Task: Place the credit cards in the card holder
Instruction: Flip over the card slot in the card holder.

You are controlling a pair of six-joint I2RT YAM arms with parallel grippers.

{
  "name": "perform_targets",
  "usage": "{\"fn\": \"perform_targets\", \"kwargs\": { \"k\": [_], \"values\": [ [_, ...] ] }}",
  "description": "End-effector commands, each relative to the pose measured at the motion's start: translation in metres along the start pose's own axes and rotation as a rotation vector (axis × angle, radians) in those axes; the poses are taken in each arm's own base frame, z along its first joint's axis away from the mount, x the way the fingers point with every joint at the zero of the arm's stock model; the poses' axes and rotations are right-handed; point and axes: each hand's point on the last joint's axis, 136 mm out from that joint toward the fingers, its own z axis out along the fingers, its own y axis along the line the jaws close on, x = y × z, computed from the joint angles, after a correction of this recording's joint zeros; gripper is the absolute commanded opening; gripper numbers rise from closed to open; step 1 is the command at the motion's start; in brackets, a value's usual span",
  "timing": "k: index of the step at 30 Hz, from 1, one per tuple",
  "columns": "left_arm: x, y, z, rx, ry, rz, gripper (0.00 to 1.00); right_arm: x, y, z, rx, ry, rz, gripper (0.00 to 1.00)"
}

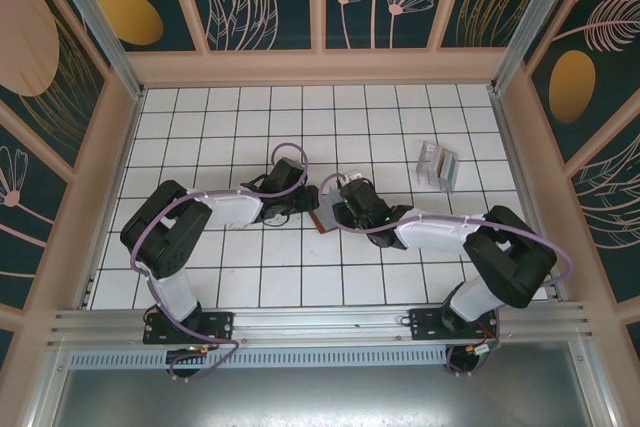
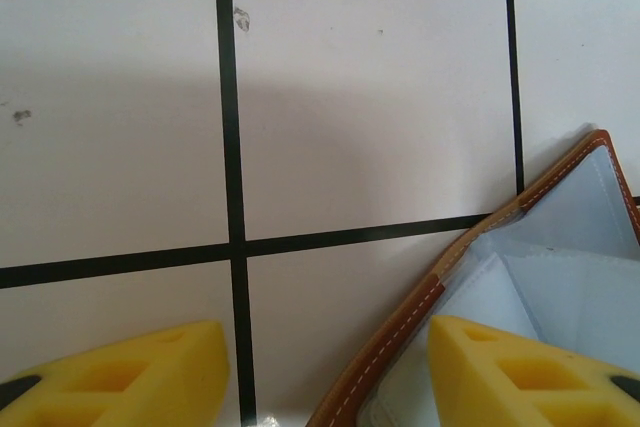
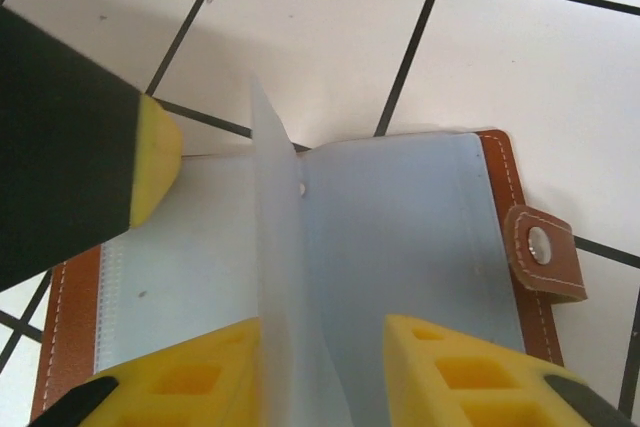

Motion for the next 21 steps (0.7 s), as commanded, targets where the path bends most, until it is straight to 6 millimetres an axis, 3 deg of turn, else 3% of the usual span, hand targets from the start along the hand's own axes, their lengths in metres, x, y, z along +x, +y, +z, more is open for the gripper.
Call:
{"fn": "perform_targets", "kwargs": {
  "k": [1, 10, 17, 21],
  "values": [
    [0.032, 0.016, 0.024, -0.002, 0.087, -0.006, 0.57, -0.001, -0.003, 0.002, -0.038, 0.016, 0.074, 0.32],
    [0.031, 0.014, 0.024, 0.002, 0.087, 0.004, 0.57, -0.003, -0.023, 0.001, -0.017, 0.037, 0.189, 0.3],
    [0.028, 0.016, 0.021, -0.018, 0.079, 0.028, 0.57, -0.01, -0.053, -0.005, 0.075, 0.034, 0.282, 0.47],
    [0.022, 0.013, 0.01, -0.017, 0.055, 0.072, 0.57, -0.034, -0.054, -0.019, 0.077, -0.016, 0.273, 0.53]
  ]
}}
